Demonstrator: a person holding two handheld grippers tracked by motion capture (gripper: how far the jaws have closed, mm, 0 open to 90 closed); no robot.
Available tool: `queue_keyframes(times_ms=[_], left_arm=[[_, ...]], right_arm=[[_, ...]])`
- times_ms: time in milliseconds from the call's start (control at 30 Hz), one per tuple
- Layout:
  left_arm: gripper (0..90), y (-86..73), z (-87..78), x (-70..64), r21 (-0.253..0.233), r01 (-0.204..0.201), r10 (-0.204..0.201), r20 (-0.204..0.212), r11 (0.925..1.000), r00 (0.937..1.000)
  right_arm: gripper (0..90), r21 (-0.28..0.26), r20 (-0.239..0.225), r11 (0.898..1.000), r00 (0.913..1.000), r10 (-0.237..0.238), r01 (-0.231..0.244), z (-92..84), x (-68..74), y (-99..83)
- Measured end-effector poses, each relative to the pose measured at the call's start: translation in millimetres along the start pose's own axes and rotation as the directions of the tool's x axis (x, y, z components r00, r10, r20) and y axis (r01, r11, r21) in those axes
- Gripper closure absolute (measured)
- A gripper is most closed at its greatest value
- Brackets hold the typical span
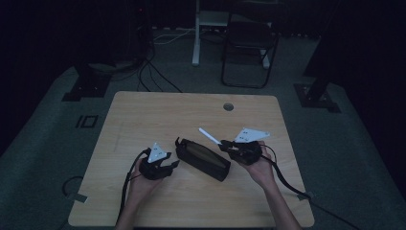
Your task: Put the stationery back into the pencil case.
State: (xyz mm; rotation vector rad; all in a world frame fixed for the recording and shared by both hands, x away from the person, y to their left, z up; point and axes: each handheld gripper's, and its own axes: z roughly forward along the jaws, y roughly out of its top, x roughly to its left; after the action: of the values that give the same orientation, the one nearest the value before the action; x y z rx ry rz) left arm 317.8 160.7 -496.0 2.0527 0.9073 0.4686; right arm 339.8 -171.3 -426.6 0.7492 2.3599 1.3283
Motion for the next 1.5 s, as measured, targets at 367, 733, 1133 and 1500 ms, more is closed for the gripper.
queue_keyframes(times_ms=[367,733,1133,1500], left_arm=[[47.2,-11.8,-5.8,29.7,-0.005,0.102,-0.101,-0.119,0.9948,0.9877],[42.0,-19.8,1.5,45.9,0.025,0.146,-0.138,-0.213,0.9889,0.9672],[40.4,-27.2,14.6,52.9,0.072,0.174,-0.149,-0.262,0.9822,0.9535],[40.4,-33.8,24.0,54.9,0.106,0.186,-0.148,-0.292,0.9768,0.9448]], right_arm=[[78.5,-0.008,-0.032,1.000,0.9995,-0.004,0.004,5.9,4.4,8.1],[78.5,-0.015,-0.059,1.000,0.9982,-0.005,0.004,11.4,9.8,17.0],[78.5,-0.020,-0.053,1.000,0.9986,-0.007,0.006,15.6,13.8,24.3],[78.5,-0.025,-0.055,1.000,0.9985,0.001,-0.003,20.6,14.4,25.1]])
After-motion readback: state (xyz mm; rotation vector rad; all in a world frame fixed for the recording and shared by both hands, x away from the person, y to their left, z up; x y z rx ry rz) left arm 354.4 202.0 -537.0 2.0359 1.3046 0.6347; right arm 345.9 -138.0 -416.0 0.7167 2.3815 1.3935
